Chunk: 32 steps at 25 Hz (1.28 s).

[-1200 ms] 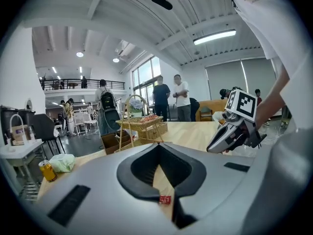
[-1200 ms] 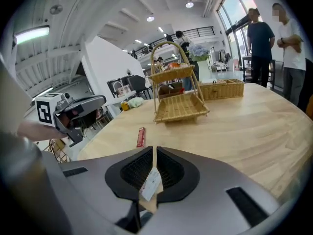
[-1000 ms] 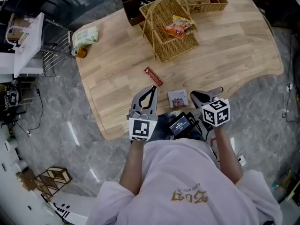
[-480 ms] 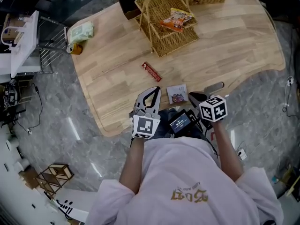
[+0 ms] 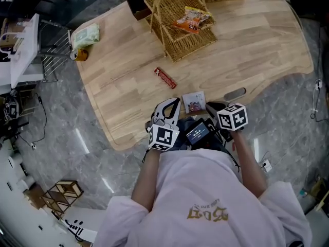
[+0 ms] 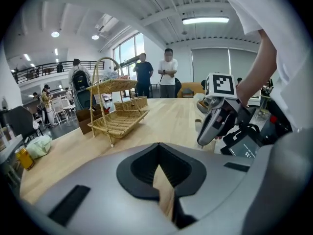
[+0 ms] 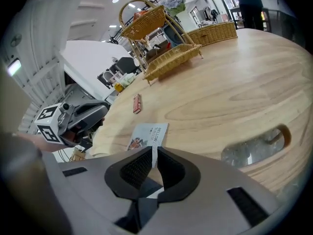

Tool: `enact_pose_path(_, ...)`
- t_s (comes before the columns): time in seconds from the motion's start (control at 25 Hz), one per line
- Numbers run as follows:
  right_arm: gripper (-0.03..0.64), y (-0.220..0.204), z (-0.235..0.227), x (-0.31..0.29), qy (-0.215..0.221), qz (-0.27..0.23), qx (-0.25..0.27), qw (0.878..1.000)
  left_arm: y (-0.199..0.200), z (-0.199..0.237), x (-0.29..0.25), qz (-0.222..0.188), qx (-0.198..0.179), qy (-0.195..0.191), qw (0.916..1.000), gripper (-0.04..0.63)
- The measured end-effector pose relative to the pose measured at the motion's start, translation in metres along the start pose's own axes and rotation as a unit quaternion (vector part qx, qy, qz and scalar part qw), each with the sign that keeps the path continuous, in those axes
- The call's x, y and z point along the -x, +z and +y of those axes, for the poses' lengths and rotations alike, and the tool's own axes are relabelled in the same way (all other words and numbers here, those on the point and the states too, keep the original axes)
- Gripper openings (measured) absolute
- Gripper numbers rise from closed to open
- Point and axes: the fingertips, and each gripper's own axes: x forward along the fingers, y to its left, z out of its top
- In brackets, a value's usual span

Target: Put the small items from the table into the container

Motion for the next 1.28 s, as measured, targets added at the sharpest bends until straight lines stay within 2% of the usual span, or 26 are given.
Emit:
enact_pose_path(0.24,0.051,-0.006,-0.003,-0.004,0.003,0.015,-0.011,1.0,-0.013,-0.007,-0.005,0.017,-0.001,-0.014,0.9998,-0.008)
enact_pose_path(0.52,0.067,-0.008,-0.003,-0.012,0.037,0.034,-0.052,0.997,-0.018,-0.01,-0.012,0.025,0.001,-0.023,0.9994,-0.008)
enact_pose_path(0.76,0.063,-0.011,0.0,-0.02,0.071,0.064,-0.09,0.991,-0.019,-0.003,-0.012,0.03,0.012,-0.017,0.9993,-0.007)
enact_pose_path(0.88,0.029,-0.012,0.001,-0.022,0.074,0.075,-0.096,0.99,-0.02,0.001,-0.011,0.032,0.014,-0.016,0.9993,-0.007)
enact_pose_path(1.12,0.02,-0.004,0.008,-0.021,0.105,0.046,-0.109,0.987,-0.022,0.009,-0.009,0.031,0.026,-0.014,0.9991,-0.008)
enact_pose_path(1.28,0.02,0.0,0.007,-0.02,0.102,0.038,-0.114,0.988,-0.024,0.011,-0.008,0.03,0.031,-0.012,0.999,-0.007)
